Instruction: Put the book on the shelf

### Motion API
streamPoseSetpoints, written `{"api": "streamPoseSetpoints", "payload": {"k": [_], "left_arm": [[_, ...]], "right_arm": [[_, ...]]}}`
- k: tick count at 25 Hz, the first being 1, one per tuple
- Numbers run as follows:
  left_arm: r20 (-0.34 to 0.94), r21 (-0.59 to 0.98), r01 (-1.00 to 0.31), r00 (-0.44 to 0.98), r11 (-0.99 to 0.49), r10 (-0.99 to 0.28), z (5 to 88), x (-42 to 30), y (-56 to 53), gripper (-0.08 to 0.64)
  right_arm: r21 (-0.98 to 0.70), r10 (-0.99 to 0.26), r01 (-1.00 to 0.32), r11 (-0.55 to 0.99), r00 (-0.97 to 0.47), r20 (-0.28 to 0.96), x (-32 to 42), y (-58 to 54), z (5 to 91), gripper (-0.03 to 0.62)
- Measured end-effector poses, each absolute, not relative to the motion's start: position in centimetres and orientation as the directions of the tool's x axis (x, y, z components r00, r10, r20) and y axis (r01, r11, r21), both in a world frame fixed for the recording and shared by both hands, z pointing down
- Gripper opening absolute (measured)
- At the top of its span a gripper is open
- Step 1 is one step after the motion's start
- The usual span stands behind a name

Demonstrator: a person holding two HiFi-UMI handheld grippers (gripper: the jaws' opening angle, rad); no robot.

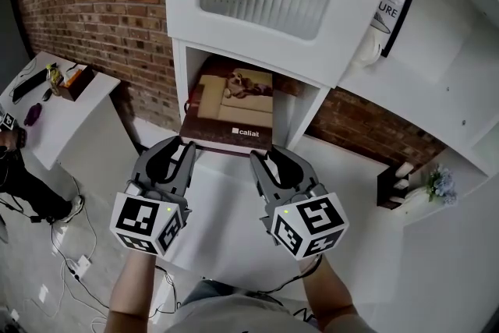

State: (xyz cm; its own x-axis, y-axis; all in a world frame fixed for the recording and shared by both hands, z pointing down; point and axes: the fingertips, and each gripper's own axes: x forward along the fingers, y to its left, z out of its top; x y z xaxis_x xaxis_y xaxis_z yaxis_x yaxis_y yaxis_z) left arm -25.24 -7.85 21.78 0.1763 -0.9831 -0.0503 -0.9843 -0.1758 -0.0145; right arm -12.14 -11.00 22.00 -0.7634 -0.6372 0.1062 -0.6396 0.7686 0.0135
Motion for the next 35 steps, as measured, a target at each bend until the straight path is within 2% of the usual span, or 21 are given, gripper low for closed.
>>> {"api": "streamPoseSetpoints", "payload": {"k": [22, 35], "left_arm": [[-0.003, -0.009, -0.968, 0.25, -0.25, -0.968, 21.8, -28.2, -13.7, 0.097], [-0.019, -0.009, -0.96, 0.281, -0.281, -0.96, 21.1, -29.2, -16.9, 0.097]], "right_arm": [[-0.008, -0.671, -0.676, 0.737, -0.734, 0.105, -14.6, -14.9, 21.8, 0.106], [-0.017, -0.696, -0.7, 0.714, -0.712, 0.091, -15.5, -17.5, 21.2, 0.101]]}}
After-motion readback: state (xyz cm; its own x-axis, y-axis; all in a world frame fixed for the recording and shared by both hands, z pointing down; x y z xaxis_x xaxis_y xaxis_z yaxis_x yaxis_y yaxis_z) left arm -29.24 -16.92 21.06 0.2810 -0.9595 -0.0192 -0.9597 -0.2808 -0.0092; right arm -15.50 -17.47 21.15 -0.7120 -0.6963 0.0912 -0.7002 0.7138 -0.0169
